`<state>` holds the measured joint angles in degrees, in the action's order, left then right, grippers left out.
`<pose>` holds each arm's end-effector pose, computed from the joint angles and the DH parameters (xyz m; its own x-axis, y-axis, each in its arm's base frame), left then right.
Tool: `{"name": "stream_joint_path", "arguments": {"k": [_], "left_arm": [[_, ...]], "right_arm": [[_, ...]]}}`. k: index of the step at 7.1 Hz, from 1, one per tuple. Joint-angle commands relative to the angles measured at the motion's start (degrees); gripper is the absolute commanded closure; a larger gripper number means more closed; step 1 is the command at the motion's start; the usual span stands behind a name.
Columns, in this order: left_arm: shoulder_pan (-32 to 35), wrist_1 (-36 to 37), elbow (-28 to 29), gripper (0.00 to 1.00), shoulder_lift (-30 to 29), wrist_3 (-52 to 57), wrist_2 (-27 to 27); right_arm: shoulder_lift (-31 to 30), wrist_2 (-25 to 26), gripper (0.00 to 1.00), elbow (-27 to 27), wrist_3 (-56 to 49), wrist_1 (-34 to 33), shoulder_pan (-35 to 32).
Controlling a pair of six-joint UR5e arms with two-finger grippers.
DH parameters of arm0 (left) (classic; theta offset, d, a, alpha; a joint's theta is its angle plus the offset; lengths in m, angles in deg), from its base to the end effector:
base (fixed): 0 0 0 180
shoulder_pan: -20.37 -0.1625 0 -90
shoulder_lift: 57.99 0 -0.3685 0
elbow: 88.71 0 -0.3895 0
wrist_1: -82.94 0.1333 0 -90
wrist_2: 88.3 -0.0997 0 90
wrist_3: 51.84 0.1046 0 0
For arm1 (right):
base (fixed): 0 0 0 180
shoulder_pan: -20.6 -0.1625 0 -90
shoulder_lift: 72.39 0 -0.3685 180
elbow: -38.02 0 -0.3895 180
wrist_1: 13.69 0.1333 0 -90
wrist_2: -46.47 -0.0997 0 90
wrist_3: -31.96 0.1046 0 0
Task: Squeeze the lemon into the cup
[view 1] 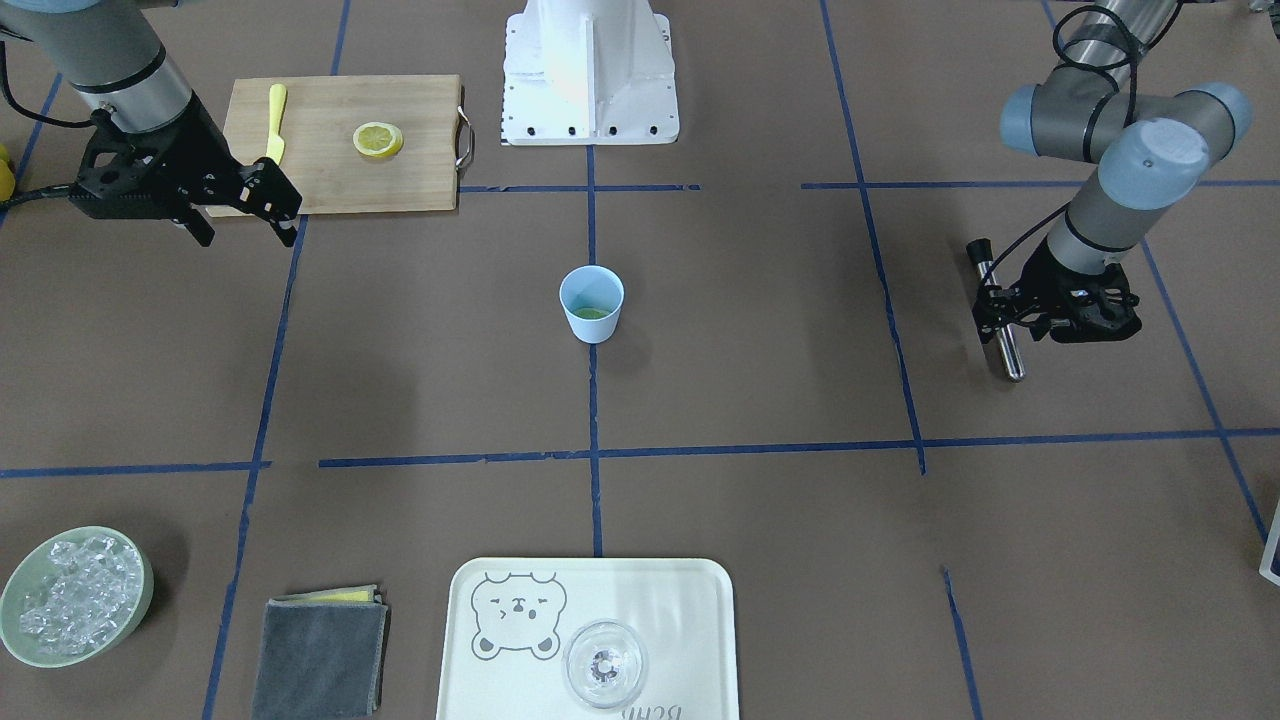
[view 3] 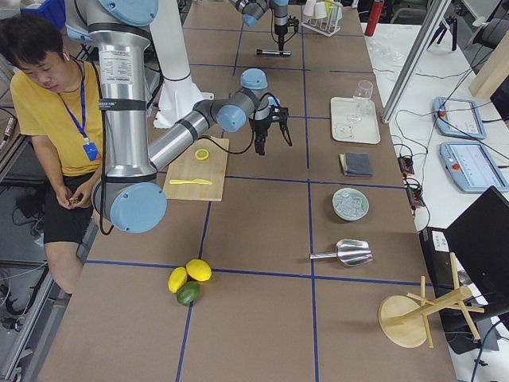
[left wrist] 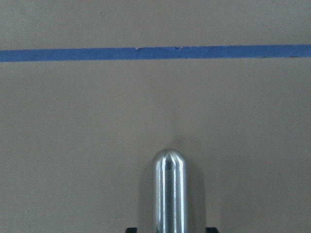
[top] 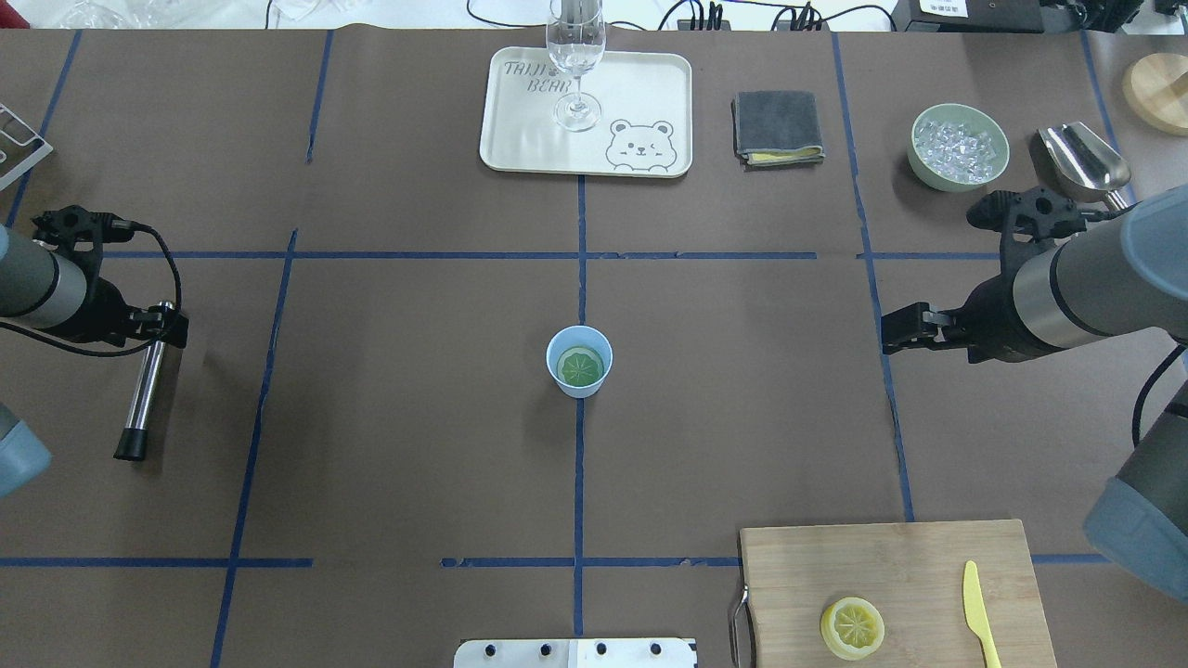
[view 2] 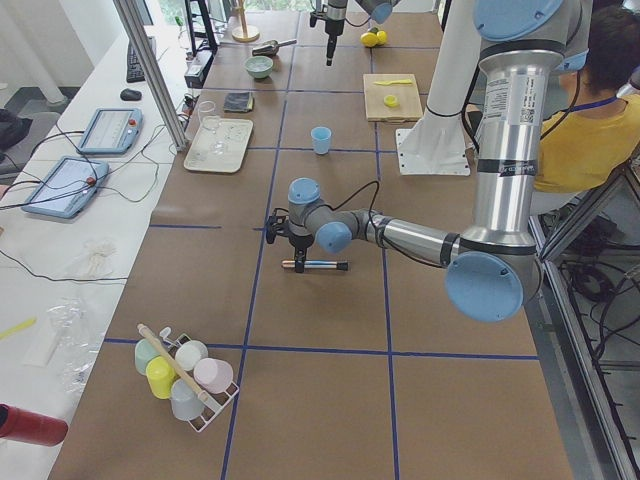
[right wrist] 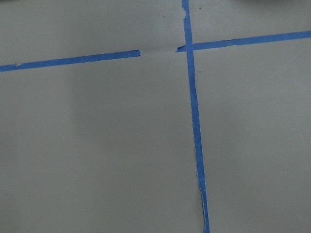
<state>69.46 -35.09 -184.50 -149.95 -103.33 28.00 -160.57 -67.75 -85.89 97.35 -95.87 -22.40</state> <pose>0.2842 -0.4607 0.4960 0.7319 0.0077 -0.6813 0.0666 0.9943 0.0828 -0.2791 -0.3838 0.3038 0.6548 0.0914 0.7502 -0.1568 0.9875 0.0166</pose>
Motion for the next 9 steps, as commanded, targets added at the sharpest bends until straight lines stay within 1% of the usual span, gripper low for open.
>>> {"name": "stream_joint_path", "arguments": {"k": [1, 2, 3, 4, 5, 6, 7, 8, 9], "left_arm": [[0.74, 0.17, -4.46, 0.0, 0.98, 3.29, 0.5], [2.83, 0.43, -8.5, 0.0, 4.03, 11.59, 0.77], [11.29, 0.96, -11.41, 0.0, 5.98, 20.98, 2.77], [19.3, 3.22, -10.92, 0.0, 8.35, 33.17, 10.71], [26.34, 3.77, -10.39, 0.0, 11.07, 43.65, 12.88], [31.02, 7.43, -9.86, 0.0, 11.62, 48.88, 12.9], [37.94, 14.69, -9.86, 0.0, 11.27, 57.29, 12.99], [43.75, 24.51, -9.69, 0.0, 9.1, 66.34, 12.99], [43.98, 28.17, -9.6, 0.0, 8.03, 66.51, 12.9]], "right_arm": [[-0.23, -0.9, 0.0, 0.07, -1.13, 0.0, -0.33], [-2.15, -5.26, 0.0, 0.33, -6.02, 0.0, -3.73], [-4.87, -8.52, 0.0, 0.6, -13.2, 0.0, -8.55], [-7.59, -10.38, 0.0, 1.38, -21.71, -0.52, -13.91], [-10.23, -13.53, 0.0, 4.44, -32.93, -0.53, -20.66], [-10.69, -17.31, 0.0, 10.47, -44.88, -0.7, -27.95], [-10.87, -18.65, 0.0, 16.54, -55.88, -0.88, -35.77], [-10.78, -18.75, 0.0, 21.64, -64.51, -0.97, -41.15], [-10.78, -19.79, 0.0, 25.61, -71.13, -1.84, -45.47]]}}
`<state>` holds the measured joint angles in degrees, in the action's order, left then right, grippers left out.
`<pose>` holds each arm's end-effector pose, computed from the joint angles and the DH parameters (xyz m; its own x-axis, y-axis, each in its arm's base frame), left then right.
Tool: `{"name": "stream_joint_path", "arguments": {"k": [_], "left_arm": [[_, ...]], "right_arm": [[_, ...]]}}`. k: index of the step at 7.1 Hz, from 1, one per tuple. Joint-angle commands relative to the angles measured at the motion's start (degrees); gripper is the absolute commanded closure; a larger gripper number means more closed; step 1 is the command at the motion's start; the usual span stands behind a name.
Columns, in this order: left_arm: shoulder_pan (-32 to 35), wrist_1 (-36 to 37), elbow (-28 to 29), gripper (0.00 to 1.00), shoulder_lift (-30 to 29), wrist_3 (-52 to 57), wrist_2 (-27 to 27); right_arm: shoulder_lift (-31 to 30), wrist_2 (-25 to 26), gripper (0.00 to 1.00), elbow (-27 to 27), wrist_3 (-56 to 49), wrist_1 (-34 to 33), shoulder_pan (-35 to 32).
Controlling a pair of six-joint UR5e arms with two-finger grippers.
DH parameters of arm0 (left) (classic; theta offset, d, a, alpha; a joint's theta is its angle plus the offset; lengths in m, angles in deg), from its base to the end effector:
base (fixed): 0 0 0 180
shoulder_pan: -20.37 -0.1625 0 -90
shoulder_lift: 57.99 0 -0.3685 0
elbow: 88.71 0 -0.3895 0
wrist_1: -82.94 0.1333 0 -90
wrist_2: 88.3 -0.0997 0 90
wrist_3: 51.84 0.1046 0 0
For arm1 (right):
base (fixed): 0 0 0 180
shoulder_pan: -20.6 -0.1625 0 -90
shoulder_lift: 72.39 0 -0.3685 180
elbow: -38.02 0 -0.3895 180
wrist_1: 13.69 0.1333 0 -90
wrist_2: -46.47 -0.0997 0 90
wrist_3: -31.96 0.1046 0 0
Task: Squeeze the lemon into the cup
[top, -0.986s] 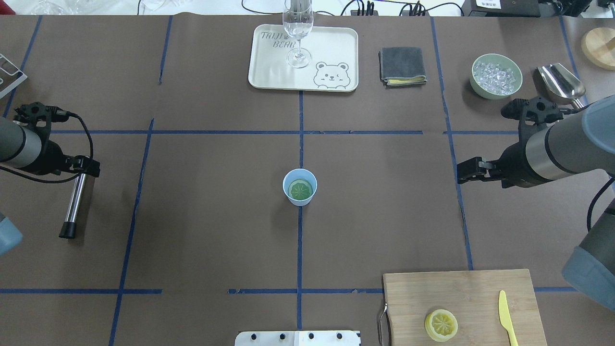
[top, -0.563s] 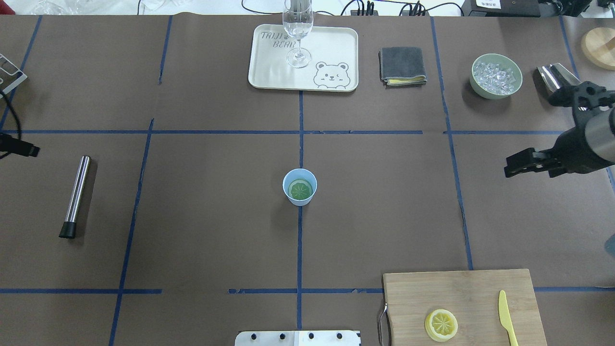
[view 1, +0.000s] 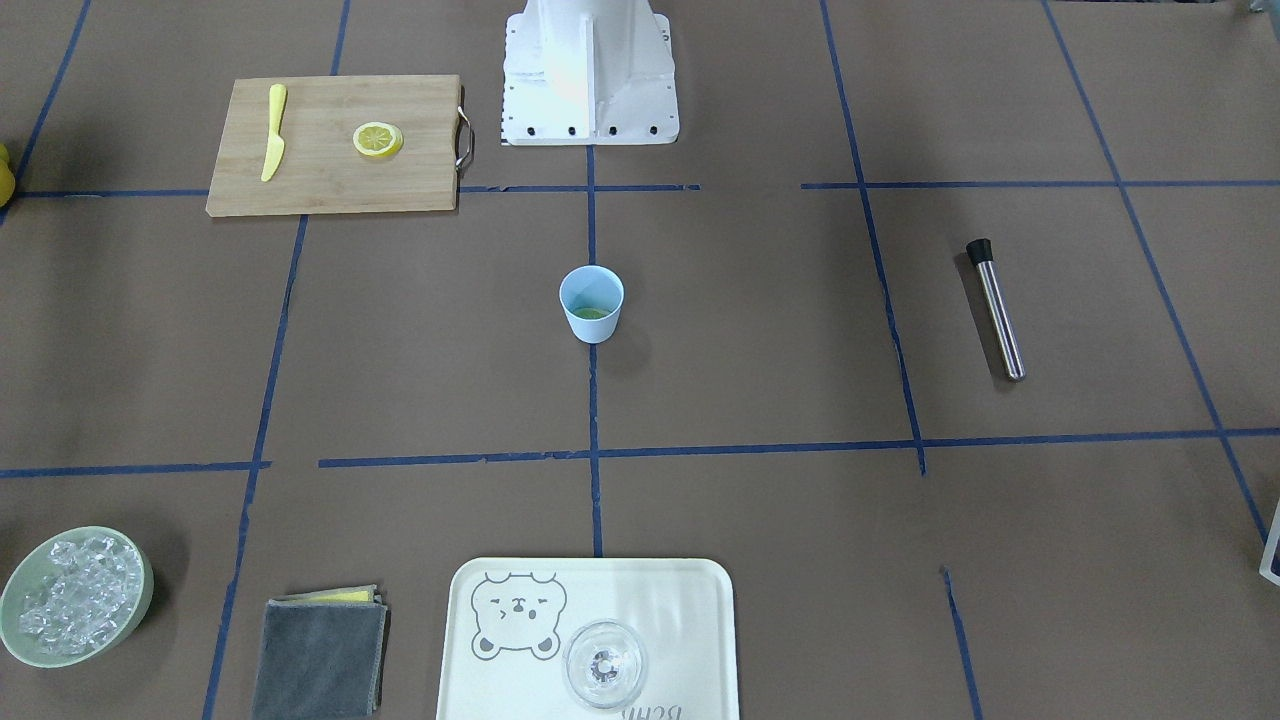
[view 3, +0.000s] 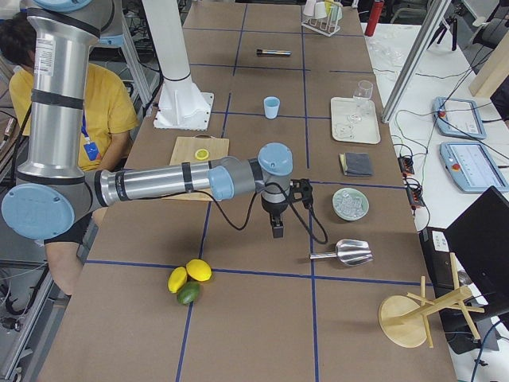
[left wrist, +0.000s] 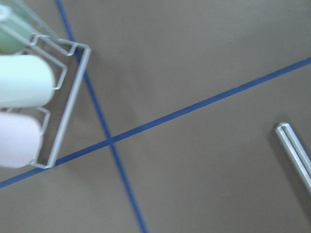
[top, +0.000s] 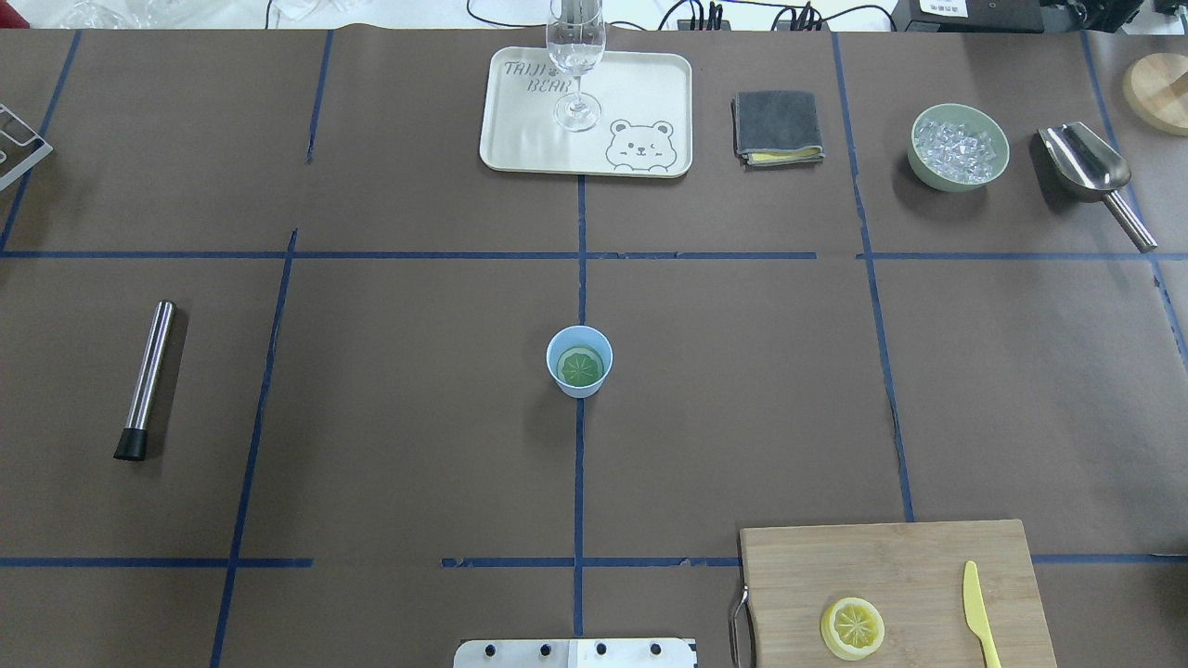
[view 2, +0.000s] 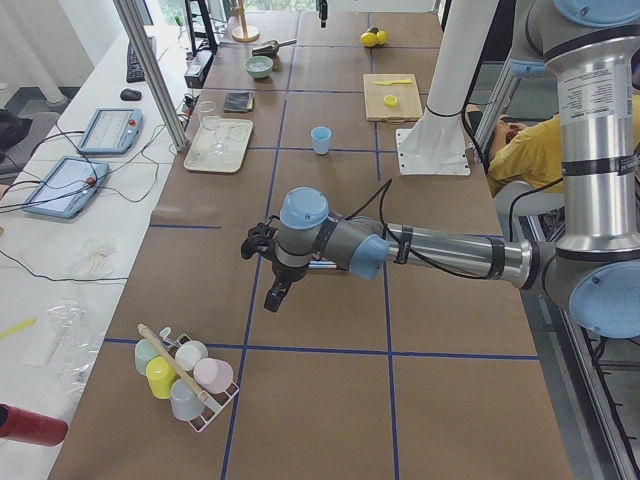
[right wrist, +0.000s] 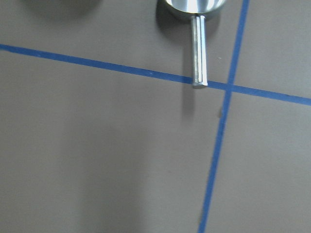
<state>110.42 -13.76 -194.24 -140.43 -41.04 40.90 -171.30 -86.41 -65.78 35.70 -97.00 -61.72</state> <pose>-0.0676 -0.4542 0.5270 0.7615 0.3378 -0.5531 -0.1444 0.9204 0.3633 0.0022 -0.4484 0.5484 0.7150 -0.1695 0.6783 0.0845 0.9840 0.1568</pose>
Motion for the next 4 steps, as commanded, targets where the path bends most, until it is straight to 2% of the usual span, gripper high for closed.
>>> {"name": "stream_joint_path", "arguments": {"k": [1, 2, 4], "left_arm": [[3.46, 6.97, 0.5, 0.0, -0.54, 4.74, 0.08], [3.37, 6.97, 0.85, 0.0, -0.36, 3.88, 0.0], [0.93, 5.66, 4.26, 0.0, -0.44, -3.32, 3.58]], "right_arm": [[0.3, -5.42, 0.0, 6.76, -13.37, -4.8, -8.54], [0.21, -5.72, 0.0, 6.25, -13.41, -5.45, -8.82], [1.44, -3.02, 0.0, 5.45, -12.53, -5.72, -7.34]]}}
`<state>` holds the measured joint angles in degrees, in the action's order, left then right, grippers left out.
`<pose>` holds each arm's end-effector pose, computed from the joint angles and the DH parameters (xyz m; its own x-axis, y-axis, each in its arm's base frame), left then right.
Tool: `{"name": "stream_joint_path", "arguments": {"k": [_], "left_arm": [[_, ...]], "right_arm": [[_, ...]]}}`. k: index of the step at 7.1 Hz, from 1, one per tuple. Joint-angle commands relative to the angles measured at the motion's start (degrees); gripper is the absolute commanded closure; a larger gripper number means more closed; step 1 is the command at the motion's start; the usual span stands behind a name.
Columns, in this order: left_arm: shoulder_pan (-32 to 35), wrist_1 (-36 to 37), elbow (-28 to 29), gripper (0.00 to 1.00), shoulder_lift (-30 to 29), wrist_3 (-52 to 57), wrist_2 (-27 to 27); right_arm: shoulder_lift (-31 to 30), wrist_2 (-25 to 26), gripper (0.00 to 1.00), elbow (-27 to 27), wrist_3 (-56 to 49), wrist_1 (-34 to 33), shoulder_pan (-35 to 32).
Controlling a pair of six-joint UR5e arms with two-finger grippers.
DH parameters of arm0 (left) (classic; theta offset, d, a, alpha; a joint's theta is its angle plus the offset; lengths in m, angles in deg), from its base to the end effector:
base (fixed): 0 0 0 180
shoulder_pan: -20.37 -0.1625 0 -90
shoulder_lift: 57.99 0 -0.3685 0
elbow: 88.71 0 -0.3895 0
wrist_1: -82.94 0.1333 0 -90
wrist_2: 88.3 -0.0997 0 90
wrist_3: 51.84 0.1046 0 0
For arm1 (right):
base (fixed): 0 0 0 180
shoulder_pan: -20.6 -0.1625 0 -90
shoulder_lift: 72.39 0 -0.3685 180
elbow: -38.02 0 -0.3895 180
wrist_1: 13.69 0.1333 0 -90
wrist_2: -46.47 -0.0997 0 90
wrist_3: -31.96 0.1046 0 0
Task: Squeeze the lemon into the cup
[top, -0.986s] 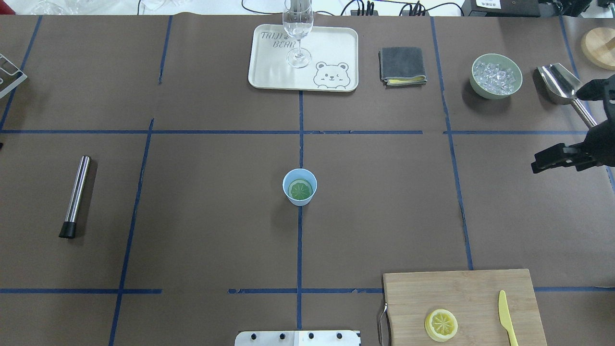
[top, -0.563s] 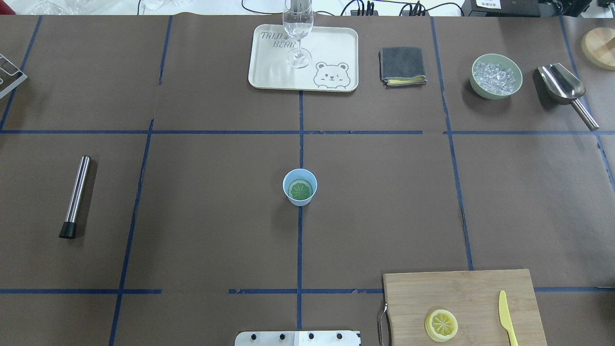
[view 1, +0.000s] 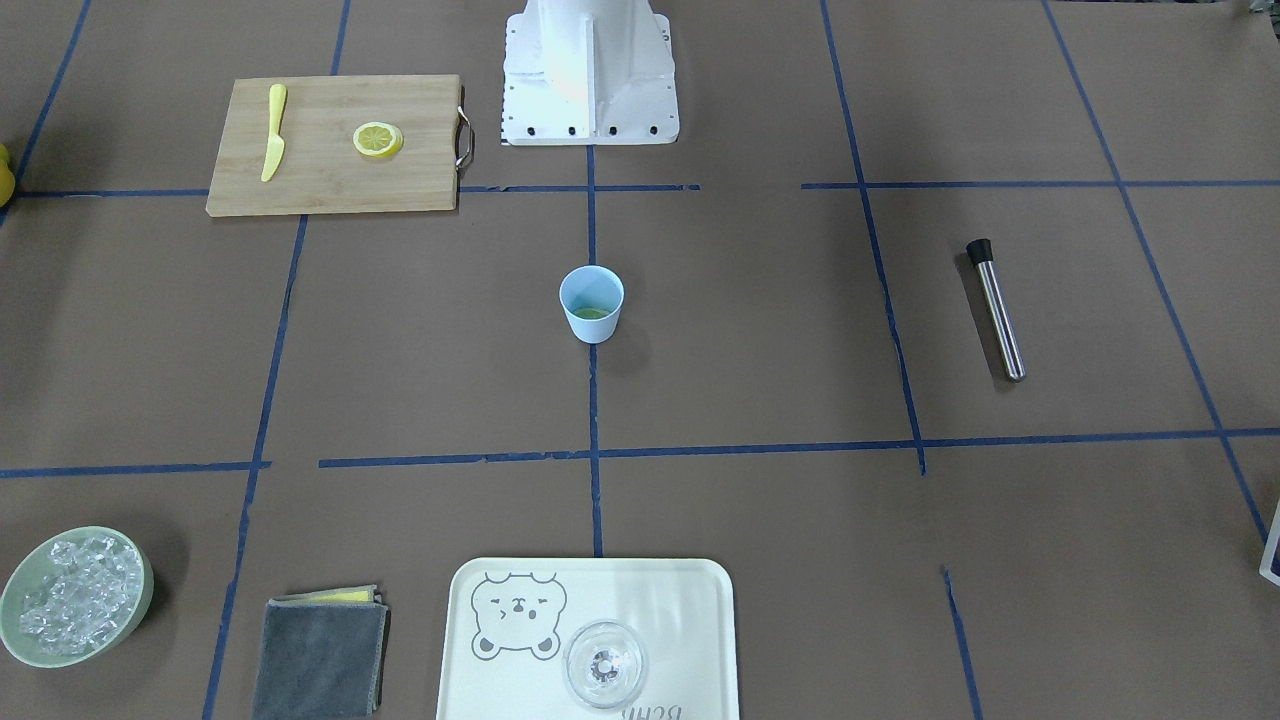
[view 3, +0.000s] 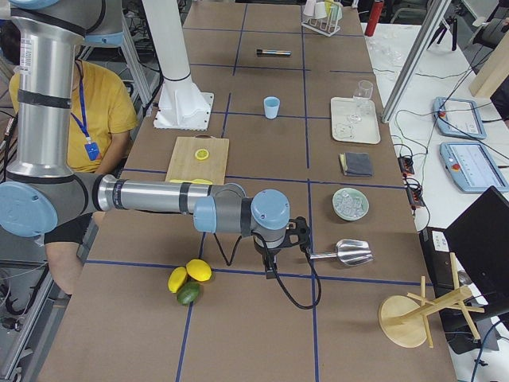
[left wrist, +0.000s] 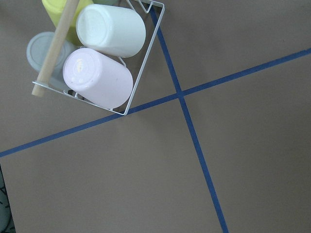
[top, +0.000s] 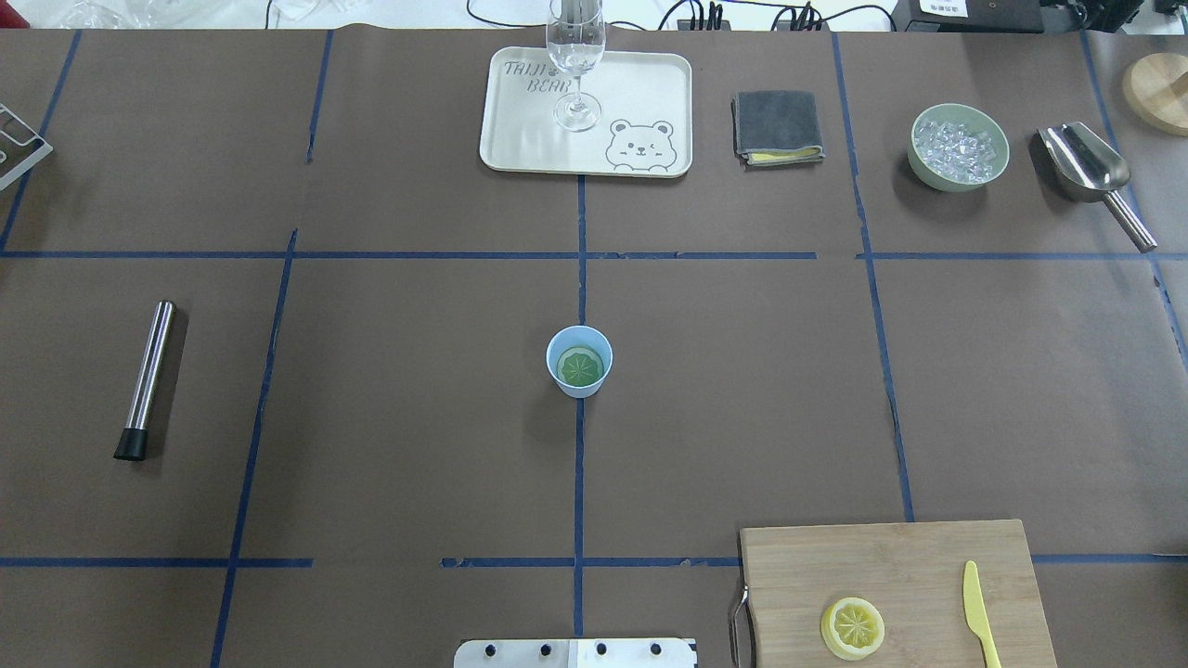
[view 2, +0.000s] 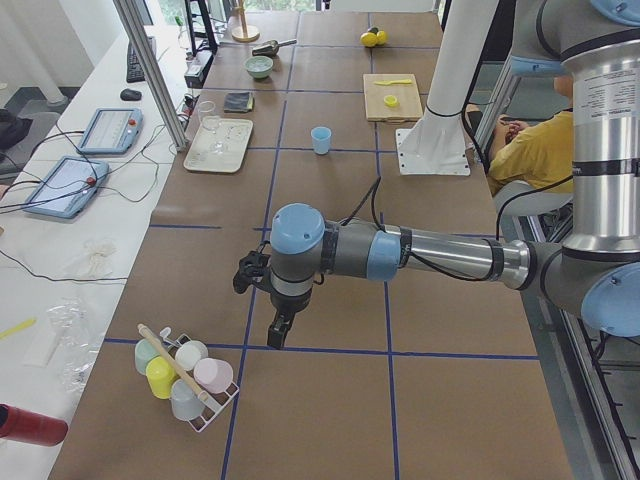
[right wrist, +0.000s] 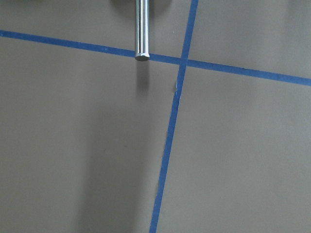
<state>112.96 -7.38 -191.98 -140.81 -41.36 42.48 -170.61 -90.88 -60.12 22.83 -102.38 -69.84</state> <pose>-0.0852 -0.4458 0.5544 0.7552 0.2186 -0.6179 -0.0940 0.9691 0.2278 0.0597 -0.4376 0.5965 0.6703 -0.1691 0.7226 0.0999 0.9854 0.1379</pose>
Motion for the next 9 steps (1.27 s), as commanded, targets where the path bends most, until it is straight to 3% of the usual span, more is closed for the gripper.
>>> {"name": "stream_joint_path", "arguments": {"k": [1, 5, 8, 9], "left_arm": [[-2.67, -0.55, 1.06, 0.0, -0.67, -7.71, 2.88], [-4.0, -4.59, 1.75, 0.0, 1.24, -10.14, 2.98], [-4.26, -3.9, 4.56, 0.0, -2.43, -10.05, 2.19], [-4.18, -1.63, 2.48, 0.0, -2.35, -10.05, 2.71]], "right_arm": [[0.49, 2.08, 0.0, -0.99, 0.43, -1.04, 0.78], [-0.04, 3.23, 0.0, -0.39, 0.35, -1.66, 1.66], [-0.39, 2.26, 0.0, -0.82, 0.17, -1.66, 1.75], [-0.48, 2.18, 0.0, -0.48, -0.09, -1.49, 1.75]]}}
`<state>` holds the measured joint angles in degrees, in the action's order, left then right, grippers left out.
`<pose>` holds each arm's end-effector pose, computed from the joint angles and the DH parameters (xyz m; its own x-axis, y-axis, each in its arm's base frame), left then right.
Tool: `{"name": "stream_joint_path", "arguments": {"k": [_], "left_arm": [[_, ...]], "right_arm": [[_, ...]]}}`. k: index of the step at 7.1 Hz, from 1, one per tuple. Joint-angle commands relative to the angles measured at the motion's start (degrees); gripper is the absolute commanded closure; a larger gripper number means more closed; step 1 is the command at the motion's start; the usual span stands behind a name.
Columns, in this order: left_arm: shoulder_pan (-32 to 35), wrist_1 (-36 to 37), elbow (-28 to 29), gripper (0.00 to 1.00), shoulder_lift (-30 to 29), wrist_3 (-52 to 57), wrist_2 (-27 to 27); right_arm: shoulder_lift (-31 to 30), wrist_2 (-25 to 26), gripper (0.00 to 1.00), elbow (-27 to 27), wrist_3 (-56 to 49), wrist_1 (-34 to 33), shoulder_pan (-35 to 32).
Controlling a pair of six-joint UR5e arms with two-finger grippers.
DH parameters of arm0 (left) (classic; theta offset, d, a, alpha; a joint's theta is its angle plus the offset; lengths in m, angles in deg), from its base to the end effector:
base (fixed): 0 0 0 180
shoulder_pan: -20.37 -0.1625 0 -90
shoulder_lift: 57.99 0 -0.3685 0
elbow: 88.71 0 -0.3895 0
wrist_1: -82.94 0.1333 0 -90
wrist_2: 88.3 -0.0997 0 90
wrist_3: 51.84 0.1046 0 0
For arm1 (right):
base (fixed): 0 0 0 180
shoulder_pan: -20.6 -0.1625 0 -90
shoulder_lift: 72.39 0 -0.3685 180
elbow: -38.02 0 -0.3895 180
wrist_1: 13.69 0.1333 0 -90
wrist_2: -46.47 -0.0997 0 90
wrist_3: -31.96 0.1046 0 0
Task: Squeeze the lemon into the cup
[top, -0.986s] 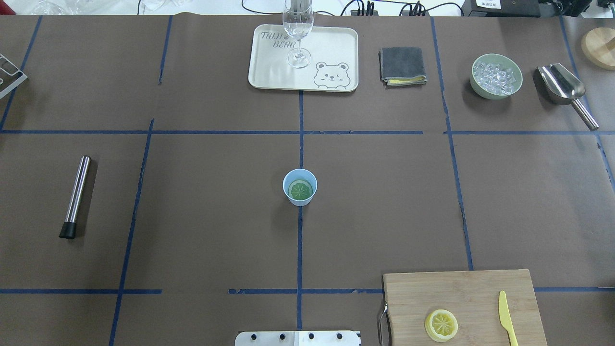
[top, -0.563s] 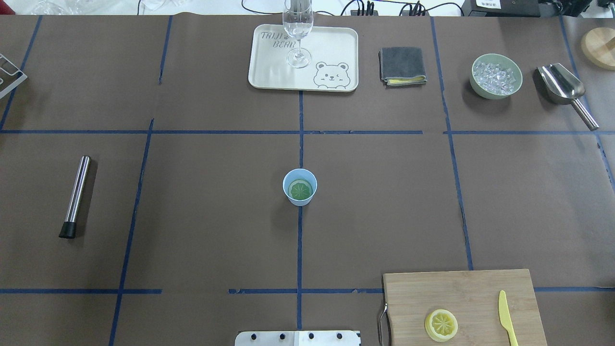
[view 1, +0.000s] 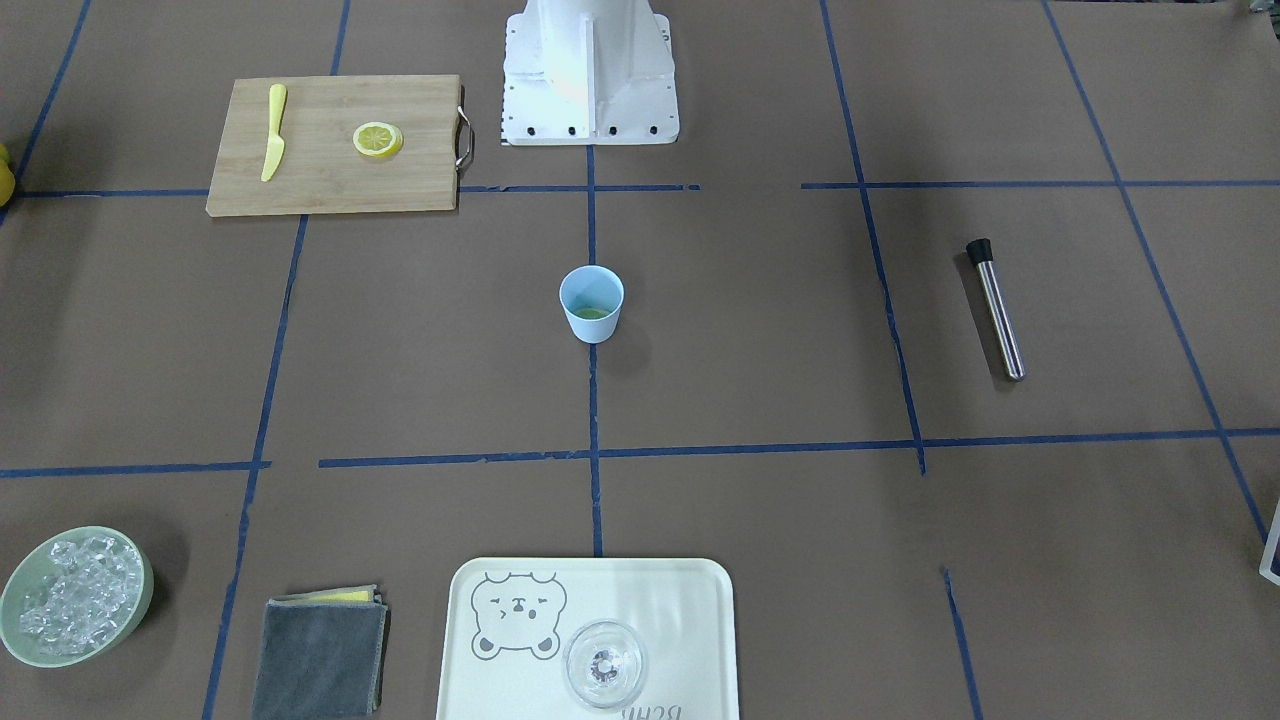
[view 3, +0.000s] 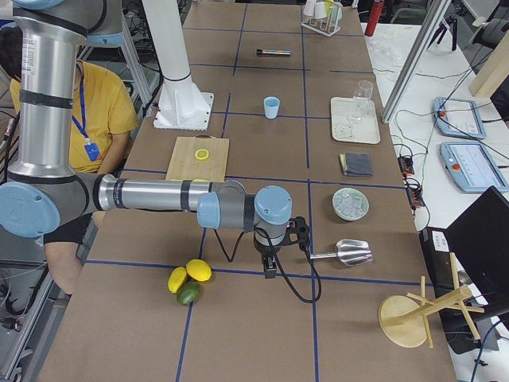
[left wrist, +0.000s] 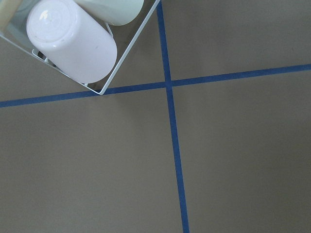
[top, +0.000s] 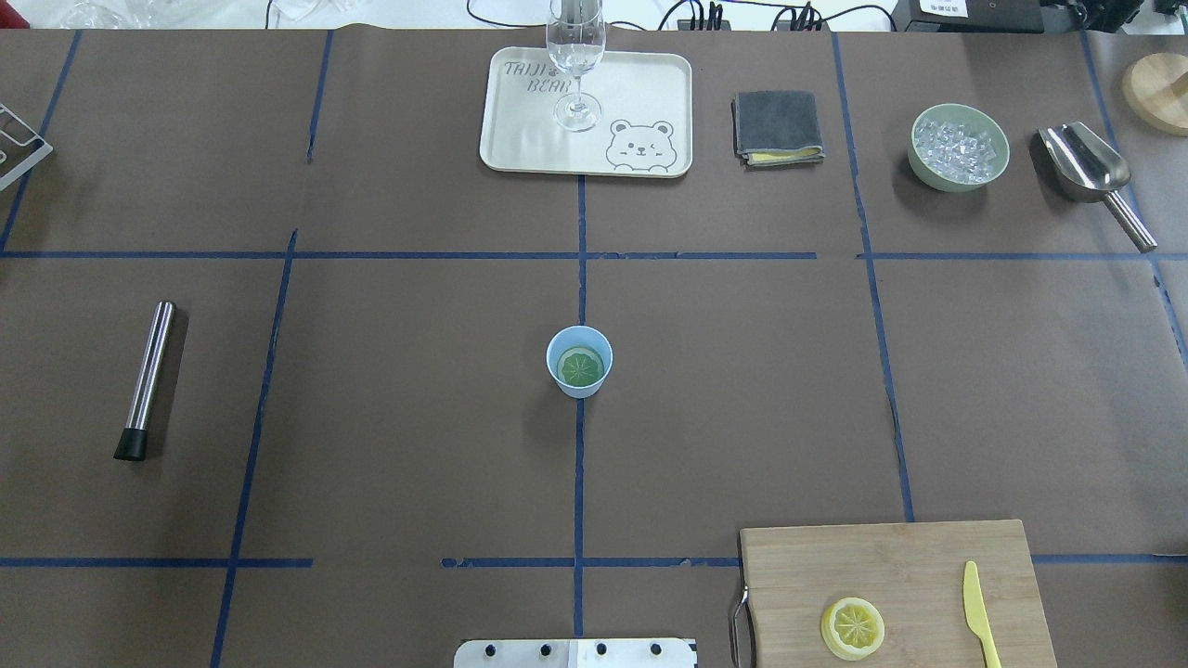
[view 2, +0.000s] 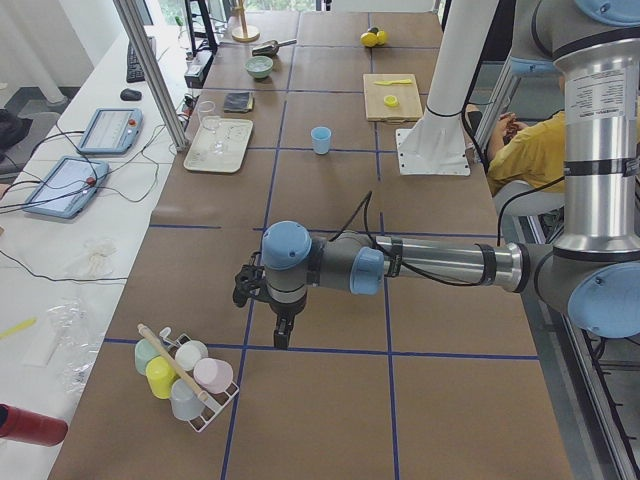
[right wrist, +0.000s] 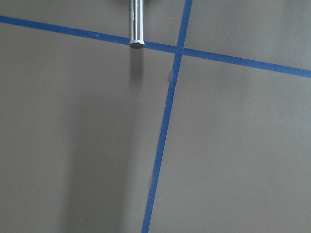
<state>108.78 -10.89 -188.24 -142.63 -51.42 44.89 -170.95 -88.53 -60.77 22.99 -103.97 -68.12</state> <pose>-0.0488 -0.4649 0.5627 0.7259 0.1227 -0.6767 -0.0328 0.9890 0.1441 0.0496 -0.4355 0.5994 0.6948 -0.1709 0.6986 0.1323 0.9852 0.1094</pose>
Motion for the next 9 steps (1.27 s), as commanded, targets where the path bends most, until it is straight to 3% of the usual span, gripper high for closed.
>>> {"name": "stream_joint_path", "arguments": {"k": [1, 4, 9], "left_arm": [[0.09, 4.68, -1.8, 0.0, -0.1, 0.01, 0.31], [0.0, 12.07, -4.35, 0.0, 0.0, 1.06, 0.4], [0.0, 12.02, -3.39, 0.0, 0.34, 5.29, 1.62]], "right_arm": [[-0.14, 0.01, 0.0, 0.44, 0.27, 0.2, 0.38], [0.04, 0.19, 0.0, 0.7, 7.02, 0.37, 2.05], [0.04, 0.45, 0.0, 0.7, 7.13, 0.55, 2.05]]}}
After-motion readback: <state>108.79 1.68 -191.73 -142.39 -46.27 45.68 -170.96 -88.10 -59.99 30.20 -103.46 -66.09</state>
